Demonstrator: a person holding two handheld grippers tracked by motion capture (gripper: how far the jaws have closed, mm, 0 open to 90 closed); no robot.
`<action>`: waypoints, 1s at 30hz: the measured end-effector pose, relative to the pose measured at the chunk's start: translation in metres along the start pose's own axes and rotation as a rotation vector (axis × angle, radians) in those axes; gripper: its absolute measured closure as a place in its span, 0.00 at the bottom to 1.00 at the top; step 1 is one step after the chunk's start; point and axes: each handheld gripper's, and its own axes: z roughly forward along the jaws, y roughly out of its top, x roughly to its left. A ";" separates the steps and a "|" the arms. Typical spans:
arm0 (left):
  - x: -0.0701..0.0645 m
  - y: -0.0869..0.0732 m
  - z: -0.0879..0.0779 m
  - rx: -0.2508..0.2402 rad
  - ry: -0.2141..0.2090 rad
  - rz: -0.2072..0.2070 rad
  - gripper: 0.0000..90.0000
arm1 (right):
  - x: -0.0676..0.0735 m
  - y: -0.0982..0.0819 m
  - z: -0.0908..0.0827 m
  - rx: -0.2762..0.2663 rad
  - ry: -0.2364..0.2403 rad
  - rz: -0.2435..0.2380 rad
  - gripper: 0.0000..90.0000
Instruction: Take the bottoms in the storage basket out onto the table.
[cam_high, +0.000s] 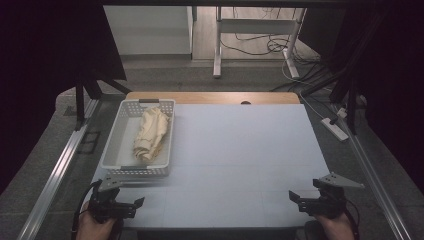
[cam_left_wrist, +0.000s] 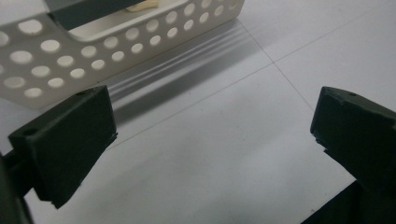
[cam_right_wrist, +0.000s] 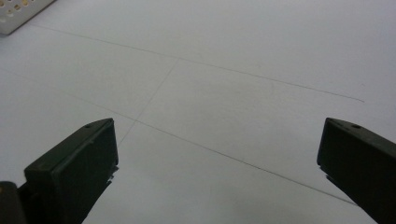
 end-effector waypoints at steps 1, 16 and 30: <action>0.003 -0.001 -0.002 -0.014 -0.031 -0.012 0.00 | 0.000 0.000 0.000 0.000 0.002 -0.005 0.00; 0.010 -0.002 -0.001 -0.015 -0.135 -0.025 0.00 | 0.002 0.001 0.002 0.014 0.012 -0.016 0.00; 0.010 -0.003 -0.004 -0.035 -0.163 -0.017 0.00 | 0.004 0.002 0.003 0.024 0.010 -0.037 0.00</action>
